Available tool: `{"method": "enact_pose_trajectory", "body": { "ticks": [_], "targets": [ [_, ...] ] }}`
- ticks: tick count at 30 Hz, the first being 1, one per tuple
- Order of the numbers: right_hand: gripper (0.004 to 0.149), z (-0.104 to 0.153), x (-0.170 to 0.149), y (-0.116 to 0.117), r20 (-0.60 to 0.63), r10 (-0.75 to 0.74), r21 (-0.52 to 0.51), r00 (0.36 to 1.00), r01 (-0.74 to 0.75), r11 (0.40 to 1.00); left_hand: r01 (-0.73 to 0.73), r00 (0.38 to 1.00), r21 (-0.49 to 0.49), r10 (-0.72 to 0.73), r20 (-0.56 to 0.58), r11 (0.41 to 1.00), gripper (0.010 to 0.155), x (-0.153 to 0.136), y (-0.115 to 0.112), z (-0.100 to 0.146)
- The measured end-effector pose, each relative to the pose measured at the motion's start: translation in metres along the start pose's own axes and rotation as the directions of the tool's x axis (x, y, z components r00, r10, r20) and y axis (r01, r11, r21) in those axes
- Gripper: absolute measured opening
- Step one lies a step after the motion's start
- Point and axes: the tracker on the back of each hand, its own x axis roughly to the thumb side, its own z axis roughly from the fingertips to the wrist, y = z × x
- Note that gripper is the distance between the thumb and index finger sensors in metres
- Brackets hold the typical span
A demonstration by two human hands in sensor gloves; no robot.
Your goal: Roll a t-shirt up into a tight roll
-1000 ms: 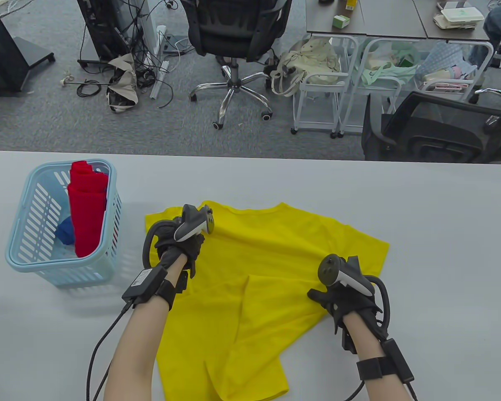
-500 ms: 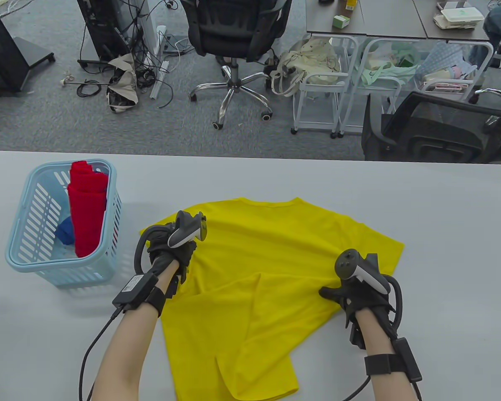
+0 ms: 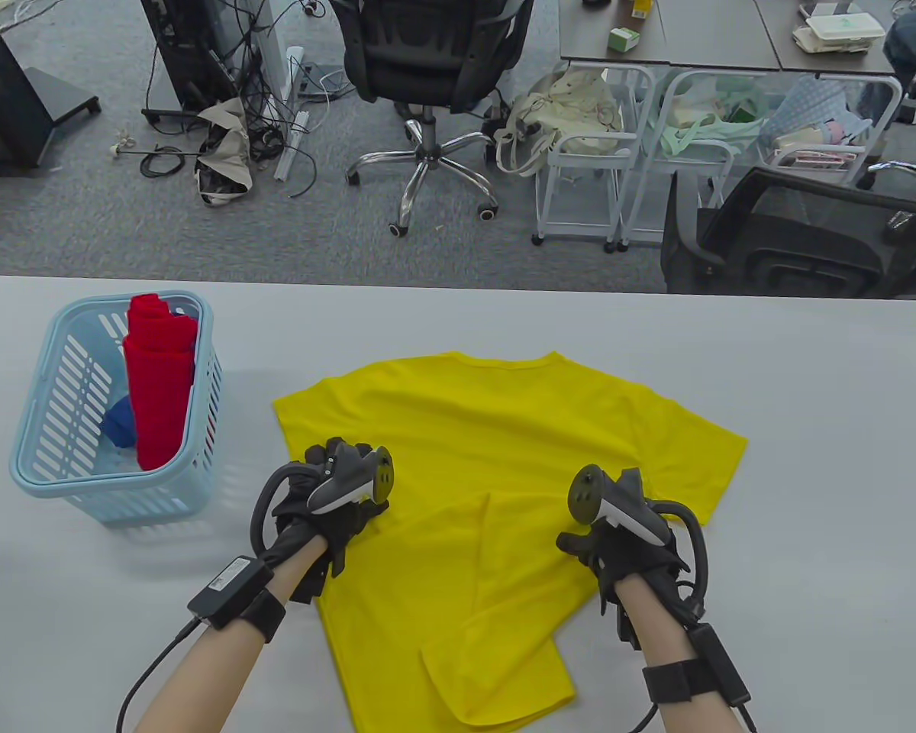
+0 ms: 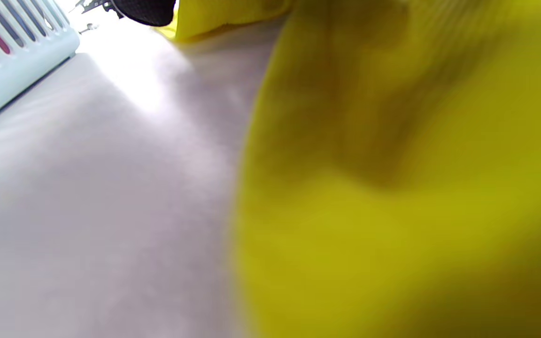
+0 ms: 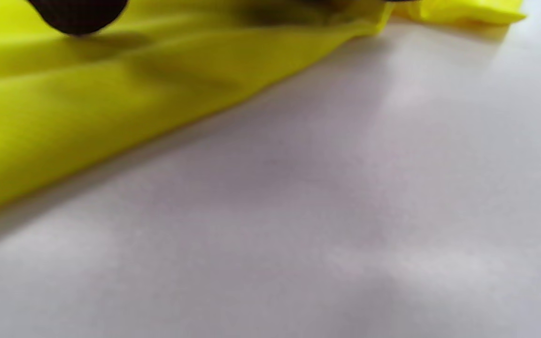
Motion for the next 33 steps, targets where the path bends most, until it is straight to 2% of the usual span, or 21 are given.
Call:
{"method": "enact_pose_trajectory", "body": {
  "ticks": [2, 4, 5, 9, 10, 12, 15, 16, 18, 20, 24, 26, 27, 31, 33],
  "targets": [
    [0.092, -0.010, -0.007, 0.002, 0.068, -0.092, 0.028, 0.993, 0.090, 0.996, -0.076, 0.997, -0.052, 0.074, -0.039, 0.996, 0.077, -0.012, 0.001, -0.013],
    [0.089, -0.015, -0.012, 0.000, 0.082, -0.186, 0.002, 0.979, 0.186, 0.982, -0.096, 0.995, -0.078, 0.093, -0.045, 0.992, 0.075, -0.019, 0.003, -0.027],
    [0.088, -0.017, -0.014, -0.003, 0.118, -0.189, -0.014, 0.975, 0.192, 0.981, -0.105, 0.992, -0.086, 0.099, -0.075, 0.991, 0.075, -0.022, 0.004, -0.035],
    [0.087, -0.016, -0.015, -0.003, 0.112, -0.165, -0.027, 0.980, 0.169, 0.985, -0.089, 0.989, -0.113, 0.074, -0.130, 0.990, 0.074, -0.026, 0.014, -0.052],
    [0.087, -0.015, -0.016, -0.003, 0.110, -0.162, -0.026, 0.981, 0.166, 0.986, -0.085, 0.987, -0.115, 0.067, -0.149, 0.990, 0.074, -0.027, 0.016, -0.053],
    [0.089, -0.015, -0.018, -0.002, 0.106, -0.164, -0.028, 0.981, 0.168, 0.985, -0.039, 0.963, -0.068, 0.019, -0.269, 0.997, 0.076, -0.022, 0.024, -0.043],
    [0.089, -0.014, -0.016, -0.003, 0.095, -0.135, -0.044, 0.986, 0.140, 0.989, 0.015, 0.984, 0.039, -0.008, -0.176, 0.999, 0.075, -0.007, 0.026, -0.015],
    [0.088, -0.014, -0.015, -0.004, 0.095, -0.127, -0.049, 0.987, 0.132, 0.990, 0.004, 0.989, 0.045, 0.002, -0.147, 0.999, 0.075, -0.004, 0.025, -0.010],
    [0.076, -0.013, -0.010, -0.005, 0.079, -0.120, -0.069, 0.990, 0.126, 0.990, -0.042, 0.997, 0.026, 0.044, -0.070, 0.999, 0.076, 0.003, 0.020, -0.001],
    [0.064, -0.014, -0.007, -0.005, 0.075, -0.117, -0.079, 0.990, 0.123, 0.989, -0.071, 0.997, -0.022, 0.070, -0.034, 0.997, 0.078, 0.005, 0.013, -0.004],
    [0.063, -0.019, -0.010, -0.003, 0.060, -0.143, -0.042, 0.988, 0.146, 0.988, 0.001, 1.000, -0.054, -0.002, -0.011, 0.999, 0.079, -0.004, 0.011, -0.023],
    [0.064, -0.022, -0.014, -0.005, 0.067, -0.196, -0.022, 0.978, 0.198, 0.980, -0.050, 0.997, -0.098, 0.044, -0.060, 0.994, 0.076, -0.013, 0.012, -0.034],
    [0.064, -0.025, -0.015, -0.007, 0.064, -0.202, -0.015, 0.977, 0.204, 0.979, -0.041, 0.992, -0.101, 0.029, -0.120, 0.994, 0.075, -0.019, 0.014, -0.039],
    [0.066, -0.036, -0.013, -0.018, 0.054, -0.196, 0.025, 0.979, 0.195, 0.980, 0.097, 0.971, -0.067, -0.110, -0.214, 0.993, 0.073, -0.021, 0.024, -0.044],
    [0.068, -0.044, -0.010, -0.024, 0.037, -0.177, 0.044, 0.984, 0.175, 0.984, 0.156, 0.960, 0.009, -0.150, -0.235, 0.988, 0.073, -0.015, 0.030, -0.031]
  ]
}}
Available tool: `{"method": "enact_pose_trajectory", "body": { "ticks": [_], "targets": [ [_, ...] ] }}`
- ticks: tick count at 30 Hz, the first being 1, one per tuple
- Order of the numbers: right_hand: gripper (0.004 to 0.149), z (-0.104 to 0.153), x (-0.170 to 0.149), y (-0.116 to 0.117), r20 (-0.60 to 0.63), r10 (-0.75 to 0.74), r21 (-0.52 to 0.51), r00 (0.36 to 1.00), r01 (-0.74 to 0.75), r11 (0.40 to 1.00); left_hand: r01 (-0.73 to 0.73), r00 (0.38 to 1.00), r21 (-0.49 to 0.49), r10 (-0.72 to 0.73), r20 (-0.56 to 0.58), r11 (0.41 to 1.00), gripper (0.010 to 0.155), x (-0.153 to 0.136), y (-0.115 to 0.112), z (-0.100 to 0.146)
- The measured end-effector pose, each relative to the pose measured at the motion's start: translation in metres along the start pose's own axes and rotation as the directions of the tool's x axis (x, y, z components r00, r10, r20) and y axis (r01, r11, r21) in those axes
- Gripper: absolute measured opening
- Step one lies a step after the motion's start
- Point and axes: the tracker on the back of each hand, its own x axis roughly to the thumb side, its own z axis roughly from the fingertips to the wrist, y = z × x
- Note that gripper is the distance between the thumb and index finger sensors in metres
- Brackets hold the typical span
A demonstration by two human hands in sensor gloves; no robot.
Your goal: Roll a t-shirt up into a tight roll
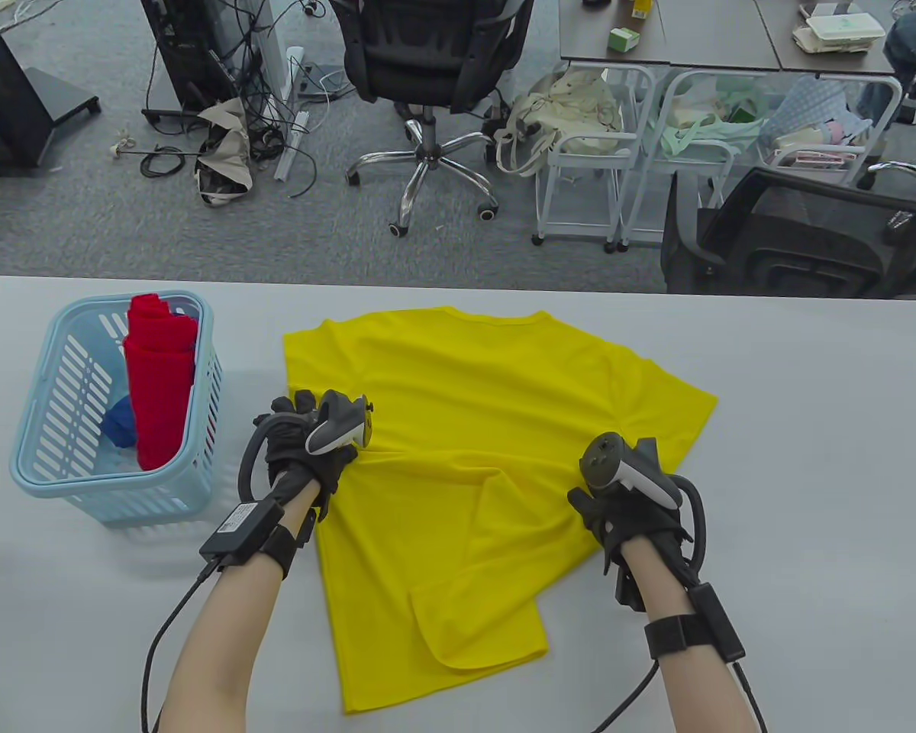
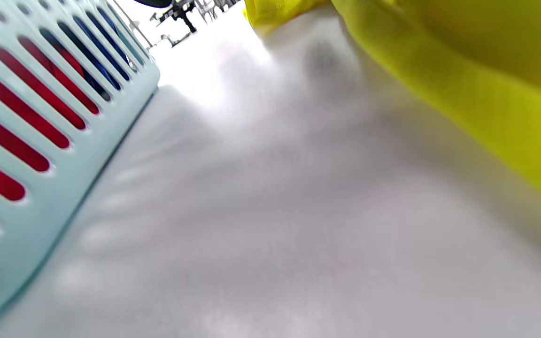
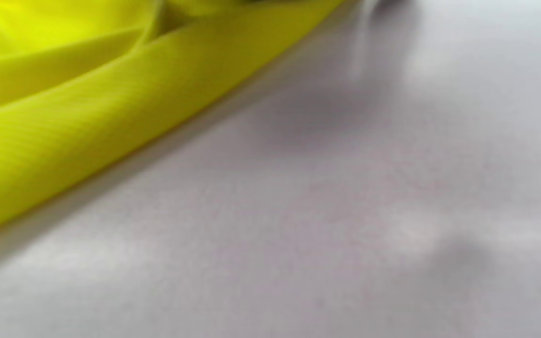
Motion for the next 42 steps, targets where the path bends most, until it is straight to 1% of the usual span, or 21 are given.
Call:
{"method": "enact_pose_trajectory", "body": {
  "ticks": [2, 5, 7, 9, 10, 12, 14, 17, 18, 20, 23, 27, 29, 31, 32, 33, 35, 37, 39, 41, 42],
  "targets": [
    [0.070, -0.006, 0.004, -0.002, -0.026, 0.044, 0.005, 0.999, -0.044, 0.999, -0.029, 0.999, 0.062, 0.027, 0.032, 0.998, 0.073, 0.001, 0.005, 0.019],
    [0.074, -0.015, 0.009, -0.004, -0.057, 0.104, 0.008, 0.993, -0.104, 0.995, -0.140, 0.980, 0.115, 0.122, 0.154, 0.983, 0.076, 0.003, 0.007, 0.059],
    [0.075, -0.019, 0.011, -0.004, -0.060, 0.093, 0.015, 0.994, -0.093, 0.996, -0.191, 0.953, 0.073, 0.167, 0.252, 0.979, 0.079, 0.005, 0.001, 0.078],
    [0.076, -0.019, 0.011, -0.003, -0.054, 0.058, 0.026, 0.997, -0.057, 0.998, -0.229, 0.913, -0.039, 0.229, 0.338, 0.973, 0.083, 0.010, -0.013, 0.088],
    [0.076, -0.015, 0.012, -0.003, -0.040, 0.042, 0.021, 0.998, -0.041, 0.999, -0.232, 0.893, -0.119, 0.260, 0.368, 0.965, 0.085, 0.013, -0.024, 0.090],
    [0.079, -0.001, 0.017, 0.000, -0.008, 0.030, -0.013, 1.000, -0.030, 0.999, -0.191, 0.887, -0.198, 0.256, 0.384, 0.961, 0.088, 0.018, -0.043, 0.088],
    [0.086, 0.018, 0.023, 0.011, 0.053, 0.087, -0.089, 0.995, -0.082, 0.993, -0.137, 0.909, -0.121, 0.173, 0.379, 0.983, 0.088, 0.021, -0.059, 0.087],
    [0.095, 0.026, 0.019, 0.028, 0.079, 0.170, -0.007, 0.982, -0.170, 0.985, -0.235, 0.890, -0.092, 0.252, 0.380, 0.968, 0.087, 0.018, -0.068, 0.091],
    [0.097, 0.027, 0.012, 0.030, 0.061, 0.205, 0.057, 0.977, -0.208, 0.976, -0.231, 0.890, -0.092, 0.249, 0.382, 0.969, 0.086, 0.015, -0.067, 0.091],
    [0.103, 0.031, -0.004, 0.030, 0.041, 0.132, 0.039, 0.990, -0.134, 0.990, -0.190, 0.905, -0.077, 0.205, 0.373, 0.979, 0.087, 0.010, -0.067, 0.092],
    [0.108, 0.040, -0.028, 0.024, -0.028, 0.190, 0.017, 0.981, -0.190, 0.982, -0.206, 0.895, -0.101, 0.229, 0.383, 0.973, 0.087, 0.002, -0.072, 0.088],
    [0.110, 0.049, -0.059, 0.021, -0.128, 0.143, -0.014, 0.981, -0.146, 0.989, -0.211, 0.883, -0.116, 0.240, 0.404, 0.971, 0.088, -0.010, -0.072, 0.081],
    [0.110, 0.053, -0.061, 0.022, -0.127, 0.108, -0.025, 0.986, -0.112, 0.993, -0.237, 0.867, -0.125, 0.268, 0.419, 0.963, 0.089, -0.013, -0.071, 0.081],
    [0.105, 0.058, -0.051, 0.019, -0.136, 0.162, -0.072, 0.977, -0.173, 0.982, -0.238, 0.869, -0.108, 0.261, 0.421, 0.965, 0.091, -0.015, -0.068, 0.081],
    [0.097, 0.063, -0.041, 0.017, -0.142, 0.207, -0.117, 0.968, -0.224, 0.968, -0.233, 0.875, -0.083, 0.246, 0.418, 0.969, 0.092, -0.015, -0.066, 0.083],
    [0.092, 0.065, -0.037, 0.016, -0.132, 0.212, -0.131, 0.968, -0.229, 0.964, -0.229, 0.885, -0.060, 0.233, 0.403, 0.972, 0.089, -0.015, -0.065, 0.085],
    [0.088, 0.068, -0.022, 0.019, -0.007, 0.150, -0.124, 0.989, -0.149, 0.981, -0.158, 0.935, 0.058, 0.131, 0.330, 0.986, 0.083, -0.013, -0.058, 0.094],
    [0.091, 0.063, -0.008, 0.031, 0.159, 0.091, -0.027, 0.983, -0.088, 0.996, -0.117, 0.939, 0.099, 0.078, 0.334, 0.988, 0.084, -0.010, -0.055, 0.101],
    [0.097, 0.056, -0.001, 0.044, 0.180, 0.105, 0.046, 0.978, -0.115, 0.992, -0.180, 0.904, -0.004, 0.167, 0.394, 0.984, 0.087, -0.005, -0.058, 0.104],
    [0.101, 0.052, -0.001, 0.047, 0.130, 0.231, 0.025, 0.964, -0.236, 0.971, -0.184, 0.871, -0.161, 0.237, 0.431, 0.970, 0.093, 0.001, -0.065, 0.102],
    [0.102, 0.050, -0.003, 0.044, 0.146, 0.213, 0.016, 0.966, -0.217, 0.976, -0.134, 0.886, -0.157, 0.189, 0.423, 0.978, 0.096, 0.001, -0.067, 0.101]
  ]
}}
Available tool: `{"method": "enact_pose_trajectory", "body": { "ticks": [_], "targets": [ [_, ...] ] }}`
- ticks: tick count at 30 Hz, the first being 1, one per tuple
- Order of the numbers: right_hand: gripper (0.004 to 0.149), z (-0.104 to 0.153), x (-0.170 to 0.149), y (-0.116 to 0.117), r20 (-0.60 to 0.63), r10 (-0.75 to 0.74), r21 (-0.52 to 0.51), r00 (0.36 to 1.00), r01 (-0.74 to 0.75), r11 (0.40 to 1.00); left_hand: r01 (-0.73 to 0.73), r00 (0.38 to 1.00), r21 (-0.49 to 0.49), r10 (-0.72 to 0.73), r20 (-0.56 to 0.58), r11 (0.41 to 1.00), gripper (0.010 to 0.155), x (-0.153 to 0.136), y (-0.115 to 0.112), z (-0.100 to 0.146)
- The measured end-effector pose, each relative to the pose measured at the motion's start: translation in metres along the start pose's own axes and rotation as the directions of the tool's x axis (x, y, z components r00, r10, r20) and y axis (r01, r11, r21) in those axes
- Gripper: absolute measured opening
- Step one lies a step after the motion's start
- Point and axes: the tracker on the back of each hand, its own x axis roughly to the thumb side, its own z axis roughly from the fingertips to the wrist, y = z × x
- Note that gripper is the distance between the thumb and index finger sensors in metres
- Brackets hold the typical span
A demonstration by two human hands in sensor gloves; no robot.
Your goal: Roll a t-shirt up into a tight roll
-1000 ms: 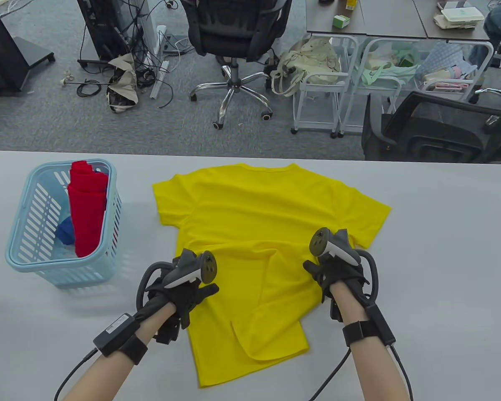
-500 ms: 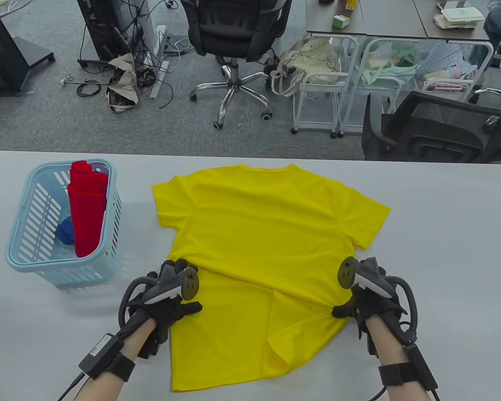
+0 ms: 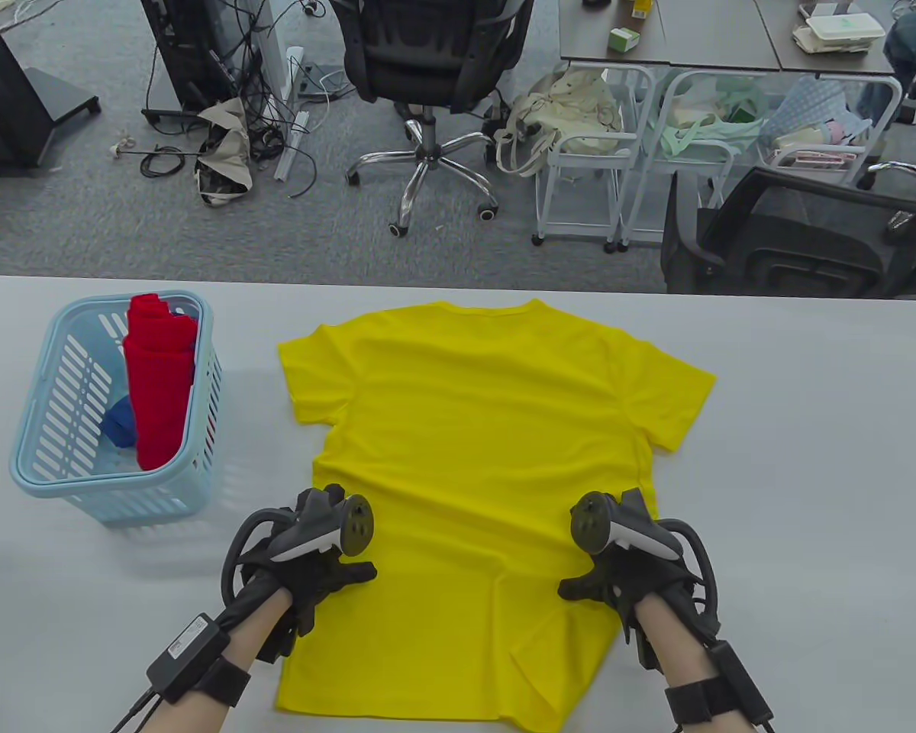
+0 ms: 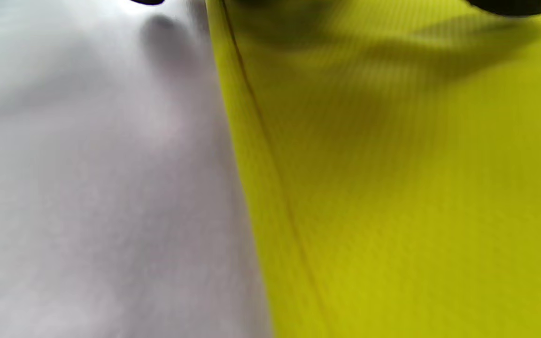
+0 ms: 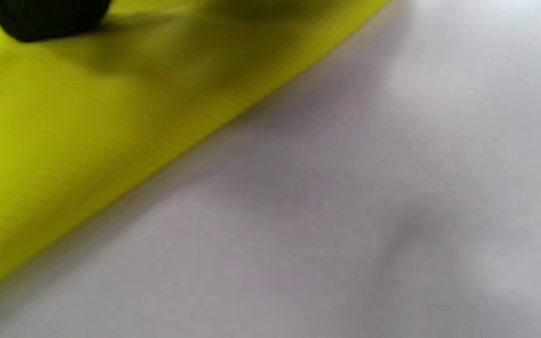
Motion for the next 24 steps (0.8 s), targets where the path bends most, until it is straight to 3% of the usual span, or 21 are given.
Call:
{"method": "enact_pose_trajectory", "body": {
  "ticks": [2, 5, 7, 9, 11, 13, 14, 15, 18, 21, 24],
  "targets": [
    [0.101, -0.003, -0.009, -0.003, -0.026, -0.058, -0.033, 0.998, 0.057, 0.998, 0.048, 0.999, 0.054, -0.047, -0.018, 0.997, 0.098, -0.005, 0.003, -0.001],
    [0.095, -0.003, -0.017, -0.007, -0.086, -0.096, -0.108, 0.992, 0.086, 0.990, -0.008, 0.999, 0.067, 0.011, -0.041, 0.998, 0.098, -0.012, 0.005, -0.006],
    [0.086, 0.002, -0.013, -0.011, -0.144, -0.042, -0.183, 0.989, 0.015, 0.983, -0.028, 0.998, 0.139, 0.036, -0.053, 0.990, 0.092, -0.014, 0.008, -0.006],
    [0.085, 0.006, -0.006, -0.013, -0.147, 0.032, -0.193, 0.989, -0.061, 0.979, 0.021, 0.998, 0.166, -0.012, -0.057, 0.986, 0.086, -0.012, 0.011, -0.003],
    [0.088, 0.008, 0.000, -0.012, -0.069, -0.008, -0.178, 0.998, -0.004, 0.984, 0.035, 0.999, 0.162, -0.031, -0.026, 0.986, 0.086, -0.009, 0.010, -0.001],
    [0.094, 0.006, 0.008, -0.005, -0.003, -0.062, -0.102, 0.998, 0.062, 0.993, -0.066, 0.997, 0.072, 0.063, 0.040, 0.995, 0.088, -0.007, 0.003, -0.007],
    [0.098, 0.004, 0.010, -0.001, 0.016, -0.048, -0.060, 0.999, 0.048, 0.997, -0.070, 0.997, 0.052, 0.069, 0.033, 0.996, 0.088, -0.007, 0.001, -0.008],
    [0.105, 0.004, 0.011, 0.001, -0.018, 0.058, -0.013, 0.998, -0.058, 0.998, -0.017, 1.000, 0.068, 0.016, 0.011, 0.998, 0.088, -0.009, 0.001, -0.009],
    [0.114, 0.006, 0.003, -0.003, 0.024, 0.027, -0.011, 0.999, -0.026, 1.000, -0.042, 0.999, 0.073, 0.043, -0.007, 0.996, 0.088, -0.016, 0.002, -0.011],
    [0.116, 0.010, -0.015, -0.007, -0.060, 0.043, -0.024, 0.997, -0.045, 0.999, -0.068, 0.998, 0.072, 0.069, -0.005, 0.995, 0.087, -0.021, 0.001, -0.014],
    [0.110, 0.018, -0.023, -0.014, -0.187, 0.059, -0.132, 0.980, -0.085, 0.988, -0.071, 0.997, 0.071, 0.072, -0.007, 0.995, 0.086, -0.021, 0.001, -0.015]
  ]
}}
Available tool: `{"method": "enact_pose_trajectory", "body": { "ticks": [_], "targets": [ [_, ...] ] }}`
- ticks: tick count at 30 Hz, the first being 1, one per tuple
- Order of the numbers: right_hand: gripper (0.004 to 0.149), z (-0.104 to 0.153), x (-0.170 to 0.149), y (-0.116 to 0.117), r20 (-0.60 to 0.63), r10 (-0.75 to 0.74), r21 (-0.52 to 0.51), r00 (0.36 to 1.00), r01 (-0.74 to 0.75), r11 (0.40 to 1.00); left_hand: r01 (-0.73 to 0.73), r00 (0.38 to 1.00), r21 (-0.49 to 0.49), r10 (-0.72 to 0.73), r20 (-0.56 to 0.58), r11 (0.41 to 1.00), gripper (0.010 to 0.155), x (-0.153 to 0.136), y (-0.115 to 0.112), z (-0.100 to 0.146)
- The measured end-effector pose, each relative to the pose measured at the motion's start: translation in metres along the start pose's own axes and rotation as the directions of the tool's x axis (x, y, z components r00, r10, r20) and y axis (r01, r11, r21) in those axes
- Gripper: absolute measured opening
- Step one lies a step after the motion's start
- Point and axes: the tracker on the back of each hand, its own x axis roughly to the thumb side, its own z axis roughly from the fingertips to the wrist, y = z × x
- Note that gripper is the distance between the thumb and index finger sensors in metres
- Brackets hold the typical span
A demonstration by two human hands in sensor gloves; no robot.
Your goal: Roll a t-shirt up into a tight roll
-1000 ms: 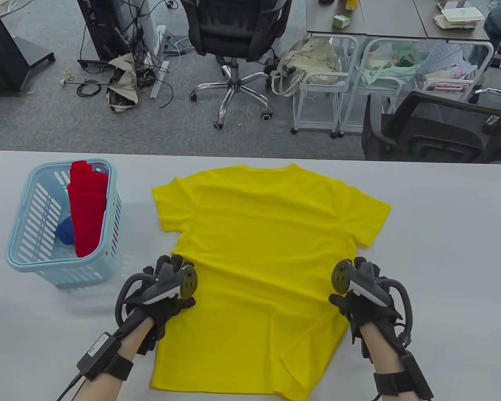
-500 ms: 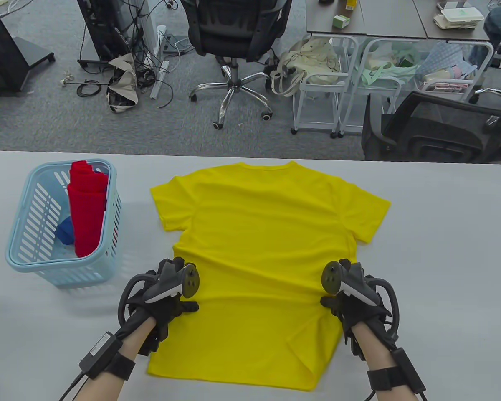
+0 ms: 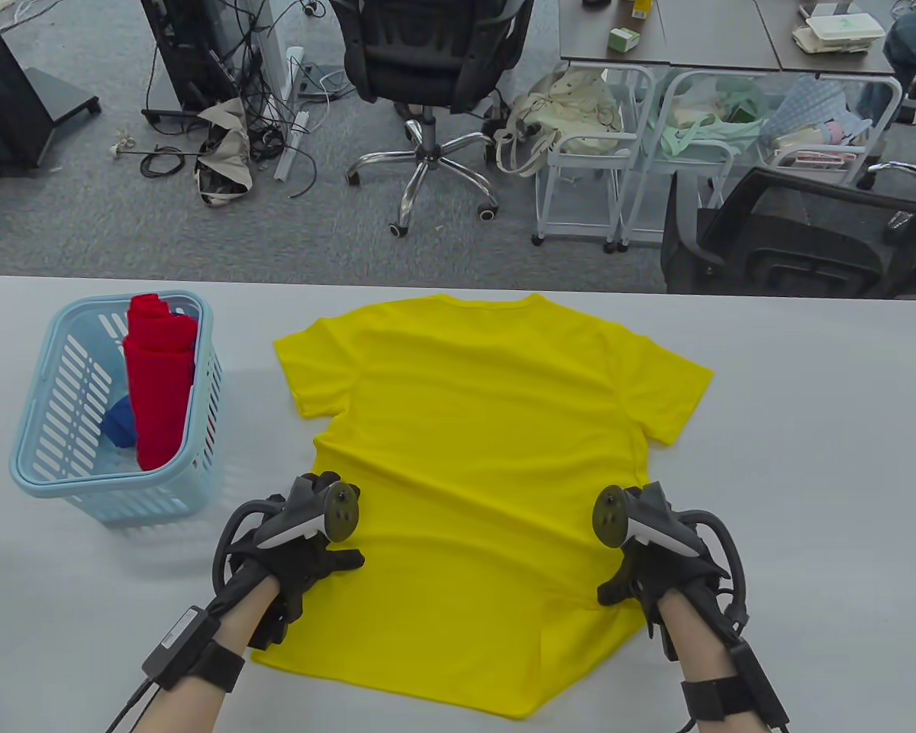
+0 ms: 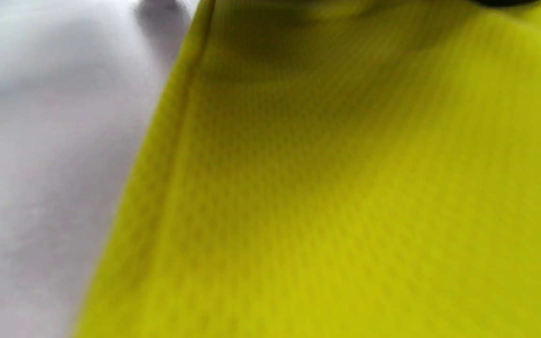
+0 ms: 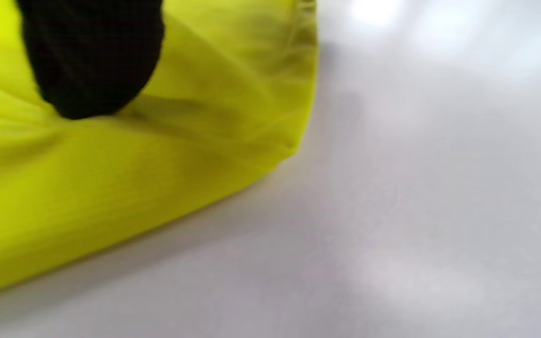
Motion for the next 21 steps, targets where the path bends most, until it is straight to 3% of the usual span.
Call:
{"method": "enact_pose_trajectory", "body": {
  "ticks": [3, 7, 8, 10, 11, 14, 18, 21],
  "targets": [
    [0.096, 0.007, 0.009, -0.003, 0.025, 0.023, -0.060, 0.999, -0.022, 0.998, 0.001, 1.000, -0.004, -0.001, 0.001, 1.000, 0.086, 0.001, -0.001, 0.000],
    [0.085, 0.006, 0.030, 0.000, 0.156, -0.138, -0.019, 0.978, 0.143, 0.990, -0.009, 1.000, -0.010, 0.009, 0.000, 1.000, 0.086, 0.001, 0.000, 0.001],
    [0.084, 0.004, 0.037, 0.003, 0.180, -0.127, 0.011, 0.975, 0.128, 0.992, -0.009, 1.000, -0.010, 0.009, 0.000, 1.000, 0.086, 0.001, 0.000, 0.002],
    [0.091, 0.001, 0.047, 0.011, 0.182, -0.047, 0.059, 0.982, 0.037, 0.998, -0.010, 1.000, -0.010, 0.010, -0.001, 1.000, 0.086, 0.001, 0.000, 0.002],
    [0.104, 0.001, 0.049, 0.013, 0.209, 0.036, 0.080, 0.977, -0.054, 0.995, -0.009, 1.000, -0.010, 0.009, -0.002, 1.000, 0.086, 0.001, 0.000, 0.002],
    [0.121, 0.001, 0.043, 0.013, 0.281, -0.016, 0.182, 0.960, -0.037, 0.983, -0.012, 1.000, -0.007, 0.012, -0.004, 1.000, 0.085, 0.000, 0.000, 0.001],
    [0.124, 0.003, 0.027, 0.014, 0.254, 0.010, 0.182, 0.967, -0.058, 0.982, -0.039, 0.999, -0.020, 0.039, 0.012, 0.999, 0.087, -0.001, 0.002, 0.001],
    [0.123, 0.003, 0.018, 0.012, 0.196, 0.036, 0.168, 0.980, -0.069, 0.983, 0.022, 0.999, -0.069, -0.019, 0.041, 0.997, 0.098, 0.004, 0.006, 0.012]
  ]
}}
